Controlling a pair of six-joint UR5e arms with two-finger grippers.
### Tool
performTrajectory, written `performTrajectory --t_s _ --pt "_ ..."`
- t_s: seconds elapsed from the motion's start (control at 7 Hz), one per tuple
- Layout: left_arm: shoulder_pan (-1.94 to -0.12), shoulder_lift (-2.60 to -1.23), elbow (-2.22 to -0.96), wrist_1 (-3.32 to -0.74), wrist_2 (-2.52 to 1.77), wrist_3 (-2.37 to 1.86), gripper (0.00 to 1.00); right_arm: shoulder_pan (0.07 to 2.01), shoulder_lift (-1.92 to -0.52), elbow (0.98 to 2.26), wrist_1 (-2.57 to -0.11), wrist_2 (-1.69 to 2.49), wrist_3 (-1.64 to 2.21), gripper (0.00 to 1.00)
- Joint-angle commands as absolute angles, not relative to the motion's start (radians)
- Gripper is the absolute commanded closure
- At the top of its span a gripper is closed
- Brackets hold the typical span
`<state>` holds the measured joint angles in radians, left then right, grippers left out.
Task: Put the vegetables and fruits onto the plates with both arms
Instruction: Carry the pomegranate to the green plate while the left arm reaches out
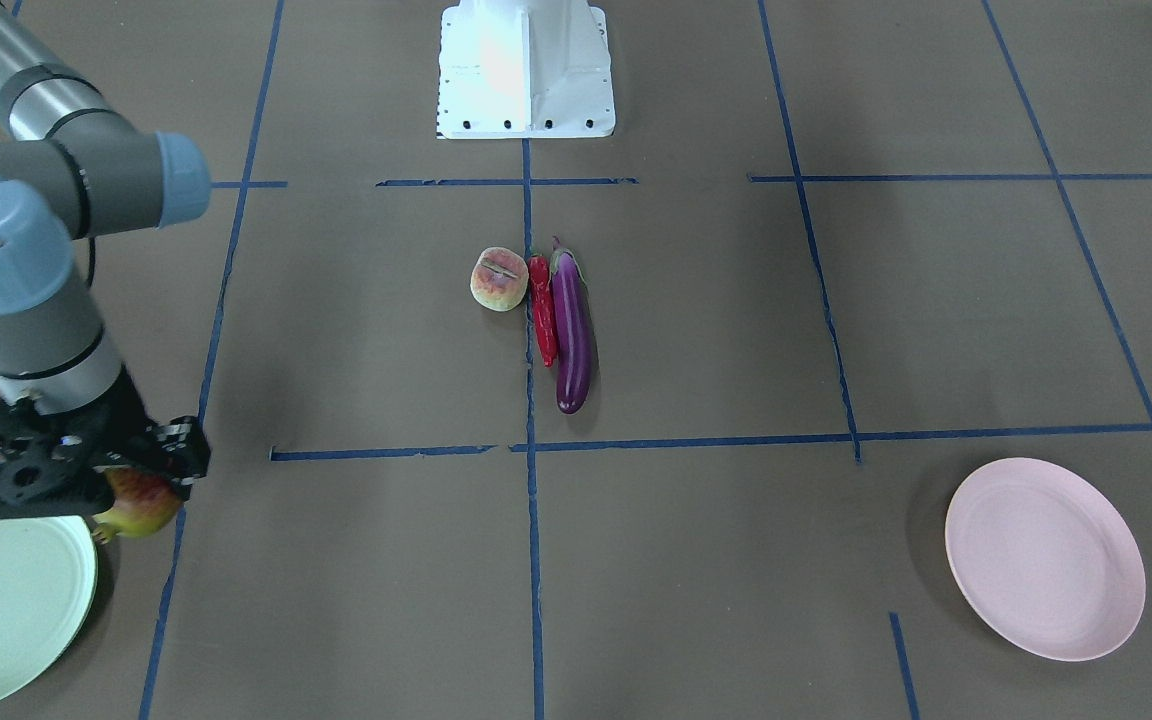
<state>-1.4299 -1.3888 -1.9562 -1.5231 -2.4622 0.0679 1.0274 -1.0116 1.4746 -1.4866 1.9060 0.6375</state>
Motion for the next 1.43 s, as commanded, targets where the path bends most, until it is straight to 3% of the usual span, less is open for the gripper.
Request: performTrajectory --t_s 0.0,0.43,0.57,0.71,0.86,1.0,1.29 --pt "-1.253 -1.480 -1.953 -1.649 -2.457 -0.218 0.00 1.129 -1.014 1.308 -1.464 1.907 0.416 1.00" --pt "-0.975 -1.774 -1.936 -1.671 -2.377 -0.618 0.00 1.166 -1.017 1.106 -1.299 1.902 0.347 0.99" --pt "-0.869 -1.866 -1.924 -1.671 -2.303 -0.744 0.00 1.164 -1.031 1.103 -1.296 1.905 0.348 0.90" --pt "-0.747 -1.941 -1.893 -1.671 -2.204 -0.870 0.00 1.160 -1.034 1.104 -1.295 1.905 0.350 0.58" --pt "-0.680 -2.010 -1.861 -1.671 -2.153 -0.973 0.00 1.158 -1.037 1.111 -1.283 1.907 0.350 0.10" --pt "-0.601 -2.035 -1.853 -1.671 -2.110 -1.024 0.00 1.158 -1.038 1.112 -1.223 1.922 0.356 0.00" --pt "-0.549 -2.110 -1.786 -1.674 -2.060 -1.029 0.00 1.161 -1.035 1.161 -1.226 1.992 0.354 0.00"
